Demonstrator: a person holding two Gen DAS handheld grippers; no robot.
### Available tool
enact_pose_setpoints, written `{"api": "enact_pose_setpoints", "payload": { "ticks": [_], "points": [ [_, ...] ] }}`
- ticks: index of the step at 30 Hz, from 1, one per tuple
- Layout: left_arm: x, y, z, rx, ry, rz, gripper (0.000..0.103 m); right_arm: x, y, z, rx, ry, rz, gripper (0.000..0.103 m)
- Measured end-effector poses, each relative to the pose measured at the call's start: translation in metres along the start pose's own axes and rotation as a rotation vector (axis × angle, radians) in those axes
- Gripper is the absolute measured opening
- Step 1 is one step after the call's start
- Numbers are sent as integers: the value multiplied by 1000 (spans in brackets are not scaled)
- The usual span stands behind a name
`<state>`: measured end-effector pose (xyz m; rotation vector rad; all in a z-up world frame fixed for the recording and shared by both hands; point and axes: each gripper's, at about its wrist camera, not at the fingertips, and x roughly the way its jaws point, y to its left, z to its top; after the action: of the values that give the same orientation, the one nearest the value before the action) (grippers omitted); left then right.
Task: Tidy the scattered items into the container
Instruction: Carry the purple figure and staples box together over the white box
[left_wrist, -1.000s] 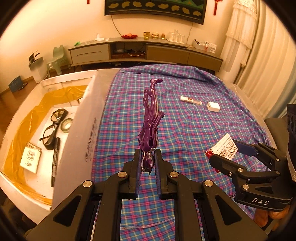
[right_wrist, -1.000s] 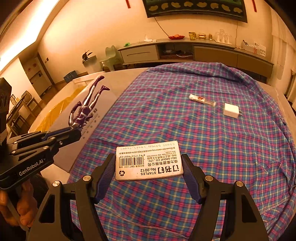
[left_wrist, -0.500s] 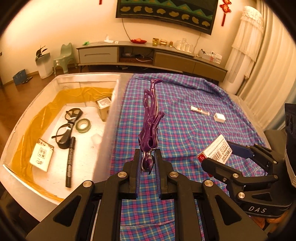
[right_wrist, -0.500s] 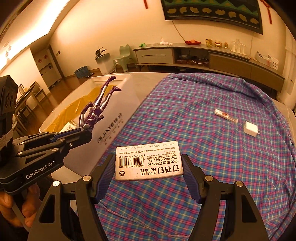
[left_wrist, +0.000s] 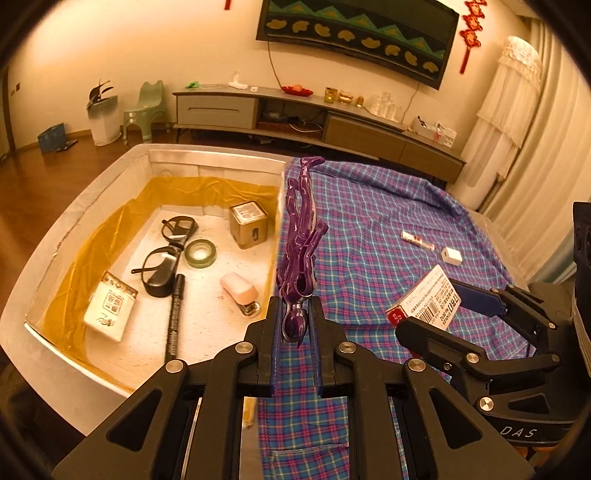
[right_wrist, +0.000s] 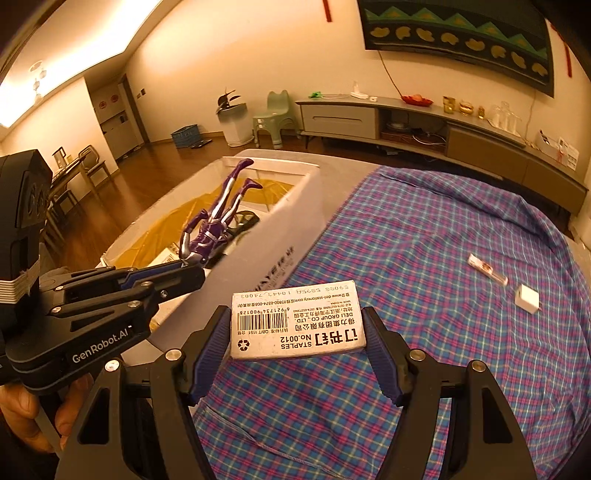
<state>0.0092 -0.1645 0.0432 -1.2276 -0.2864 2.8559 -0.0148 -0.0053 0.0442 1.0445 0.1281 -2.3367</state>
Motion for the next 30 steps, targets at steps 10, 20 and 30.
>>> {"api": "enact_pose_setpoints", "payload": {
  "ticks": [10,20,30],
  "points": [
    [-12,30,7,-51,-26,16,14,0,28,20,-57,-15,16,71],
    [-17,62,12,-101,-26,27,14,0,54,41,-118,-37,32,71],
    [-15,90,20,-155,-12,21,14,14,77,59,-167,-37,45,71]
  ]
}}
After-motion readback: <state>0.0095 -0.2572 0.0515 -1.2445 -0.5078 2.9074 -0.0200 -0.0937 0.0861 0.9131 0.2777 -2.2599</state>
